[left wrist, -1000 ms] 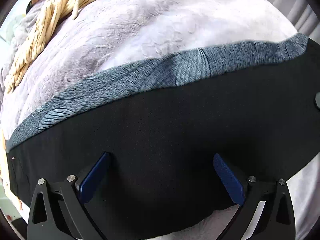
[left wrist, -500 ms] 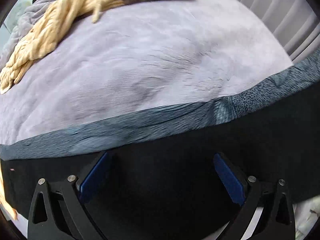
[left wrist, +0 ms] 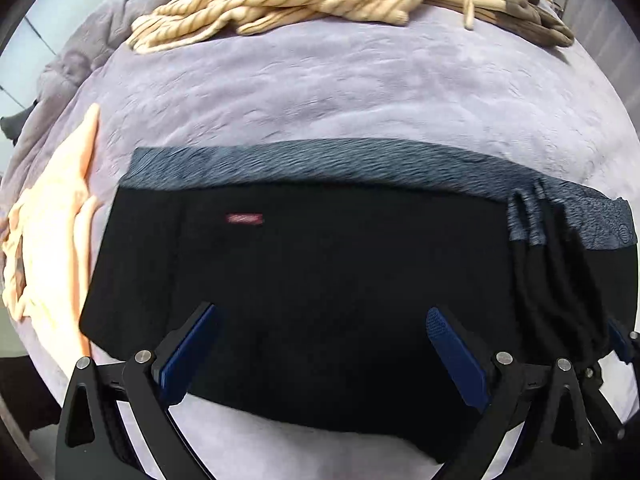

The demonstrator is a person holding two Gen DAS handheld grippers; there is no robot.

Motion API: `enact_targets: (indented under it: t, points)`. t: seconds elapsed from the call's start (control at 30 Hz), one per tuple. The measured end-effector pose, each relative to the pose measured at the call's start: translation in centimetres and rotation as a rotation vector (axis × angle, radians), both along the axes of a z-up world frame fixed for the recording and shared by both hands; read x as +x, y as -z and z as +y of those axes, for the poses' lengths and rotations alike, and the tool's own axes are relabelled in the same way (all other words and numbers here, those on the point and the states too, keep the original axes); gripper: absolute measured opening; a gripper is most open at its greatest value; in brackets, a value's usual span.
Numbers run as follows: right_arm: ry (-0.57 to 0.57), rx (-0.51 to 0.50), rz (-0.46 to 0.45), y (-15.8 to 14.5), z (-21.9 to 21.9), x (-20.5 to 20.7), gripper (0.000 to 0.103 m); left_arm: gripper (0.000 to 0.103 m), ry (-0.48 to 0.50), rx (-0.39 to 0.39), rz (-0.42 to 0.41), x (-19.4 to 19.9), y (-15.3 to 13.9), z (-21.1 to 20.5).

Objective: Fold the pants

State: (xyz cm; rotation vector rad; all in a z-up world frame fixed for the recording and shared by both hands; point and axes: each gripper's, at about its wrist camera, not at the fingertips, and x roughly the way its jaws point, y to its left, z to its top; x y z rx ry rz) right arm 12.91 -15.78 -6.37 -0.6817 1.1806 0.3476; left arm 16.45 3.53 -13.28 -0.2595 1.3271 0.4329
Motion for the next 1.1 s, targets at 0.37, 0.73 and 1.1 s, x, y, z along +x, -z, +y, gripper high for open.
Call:
enact_targets:
  t: [0.37,0.73,1.1]
  points:
    - [0.208,0.566,0.226,-8.1,-5.8,-0.6,0.047,0.101,0.208,-0.24,-0.121,0.7,-3.6,-2.9]
    - [0.883,1.06,0.559,1.9,-19.3,3.6,0.047,0.069,0.351,-0.456,-0.011,5.9,0.2,-11.7]
    - [0.772,0.986,0.614,1.6,-15.4,4.5,0.005,0.083,0.246,-0.223,-0.001,2.4,-0.1,-9.3]
